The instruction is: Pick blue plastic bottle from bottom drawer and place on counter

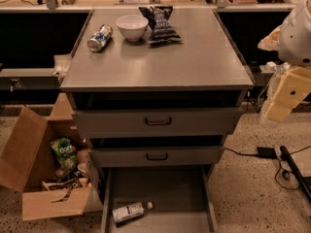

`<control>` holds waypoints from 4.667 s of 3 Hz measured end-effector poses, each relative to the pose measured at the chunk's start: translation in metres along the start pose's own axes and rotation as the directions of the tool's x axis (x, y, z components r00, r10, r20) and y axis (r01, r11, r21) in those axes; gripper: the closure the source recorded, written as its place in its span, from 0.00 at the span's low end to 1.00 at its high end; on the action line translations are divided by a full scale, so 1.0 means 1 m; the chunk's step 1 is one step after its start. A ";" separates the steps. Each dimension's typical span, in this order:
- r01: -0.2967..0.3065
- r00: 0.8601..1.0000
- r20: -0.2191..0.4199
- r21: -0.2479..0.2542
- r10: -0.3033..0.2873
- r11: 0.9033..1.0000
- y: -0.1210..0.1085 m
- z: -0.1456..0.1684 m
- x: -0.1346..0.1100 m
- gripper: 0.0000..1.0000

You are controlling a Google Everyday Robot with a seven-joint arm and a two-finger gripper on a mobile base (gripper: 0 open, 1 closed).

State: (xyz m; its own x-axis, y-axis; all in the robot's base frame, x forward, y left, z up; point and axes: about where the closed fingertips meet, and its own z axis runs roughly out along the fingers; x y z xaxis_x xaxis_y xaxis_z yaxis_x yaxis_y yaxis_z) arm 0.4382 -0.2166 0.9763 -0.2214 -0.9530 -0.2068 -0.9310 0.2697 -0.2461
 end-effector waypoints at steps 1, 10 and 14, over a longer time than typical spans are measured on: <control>0.000 1.000 0.000 0.000 0.000 1.000 0.000 0.000 0.000 0.00; -0.020 1.000 -0.020 -0.099 0.018 0.995 0.065 0.094 0.022 0.00; 0.161 0.970 0.211 -0.166 -0.124 0.973 0.106 0.290 -0.033 0.00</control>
Offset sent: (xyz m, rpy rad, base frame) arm -0.0275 0.0253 -0.0772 0.1646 0.0394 0.0116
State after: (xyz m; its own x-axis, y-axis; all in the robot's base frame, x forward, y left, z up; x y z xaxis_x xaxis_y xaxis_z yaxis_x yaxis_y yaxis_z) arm 0.4310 -0.1166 0.6826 -0.0375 -0.9283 -0.3699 -0.9896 0.0860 -0.1155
